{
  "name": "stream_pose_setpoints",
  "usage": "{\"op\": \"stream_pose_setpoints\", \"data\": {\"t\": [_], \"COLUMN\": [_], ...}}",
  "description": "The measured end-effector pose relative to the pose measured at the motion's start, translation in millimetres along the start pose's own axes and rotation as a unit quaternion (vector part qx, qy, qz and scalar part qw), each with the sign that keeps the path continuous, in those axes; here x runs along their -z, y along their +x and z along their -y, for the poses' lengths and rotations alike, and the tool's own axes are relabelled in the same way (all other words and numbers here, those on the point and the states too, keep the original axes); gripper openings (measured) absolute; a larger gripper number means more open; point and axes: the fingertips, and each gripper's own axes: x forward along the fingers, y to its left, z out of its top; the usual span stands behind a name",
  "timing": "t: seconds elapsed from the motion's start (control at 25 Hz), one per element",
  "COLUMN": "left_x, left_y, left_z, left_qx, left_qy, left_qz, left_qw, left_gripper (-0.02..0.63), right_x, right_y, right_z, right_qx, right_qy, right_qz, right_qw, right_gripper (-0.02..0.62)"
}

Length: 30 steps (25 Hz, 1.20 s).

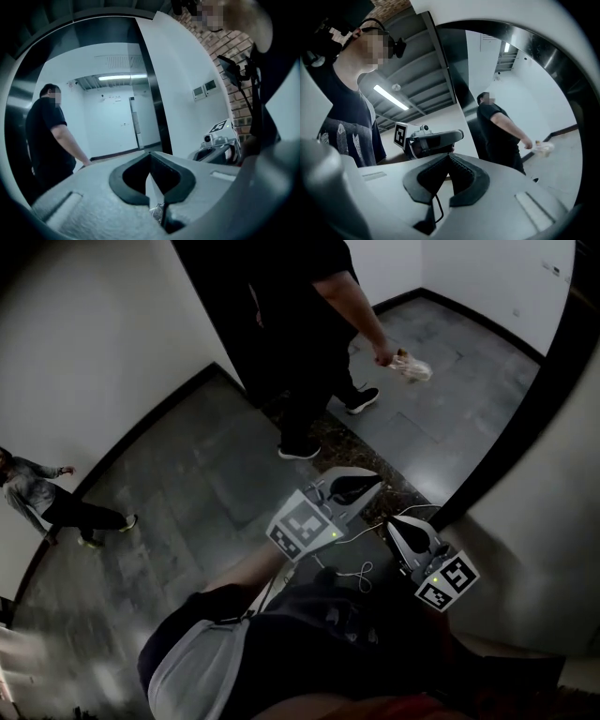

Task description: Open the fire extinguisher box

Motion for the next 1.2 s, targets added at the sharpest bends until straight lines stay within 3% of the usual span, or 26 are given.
{"op": "stream_pose_setpoints", "data": {"t": [0.2,0.44,0.68,0.92,1.08,1.2], "left_x": [13,43,77,95,100,106], "left_y": [-8,-26,-45,-72,-64,-58], "left_z": [-7,-64,-132,-190,-202,-192], "left_qx": [0.007,0.008,-0.020,-0.017,0.013,0.008], "left_qy": [-0.017,-0.041,-0.052,-0.072,-0.076,-0.069], "left_qz": [0.006,0.004,0.006,0.011,0.006,0.000], "left_qw": [0.9998,0.9991,0.9984,0.9972,0.9970,0.9976], "left_gripper": [0.002,0.002,0.002,0.002,0.002,0.002], "right_x": [3,14,29,30,34,40], "right_y": [10,63,118,179,196,188], "right_z": [0,16,39,48,68,68], "right_qx": [0.017,0.043,0.060,0.059,0.064,0.065], "right_qy": [-0.021,-0.010,-0.008,-0.033,-0.037,-0.035], "right_qz": [-0.031,-0.050,-0.051,-0.058,-0.066,-0.071], "right_qw": [0.999,0.998,0.997,0.996,0.995,0.995], "right_gripper": [0.000,0.002,0.002,0.002,0.002,0.000]}}
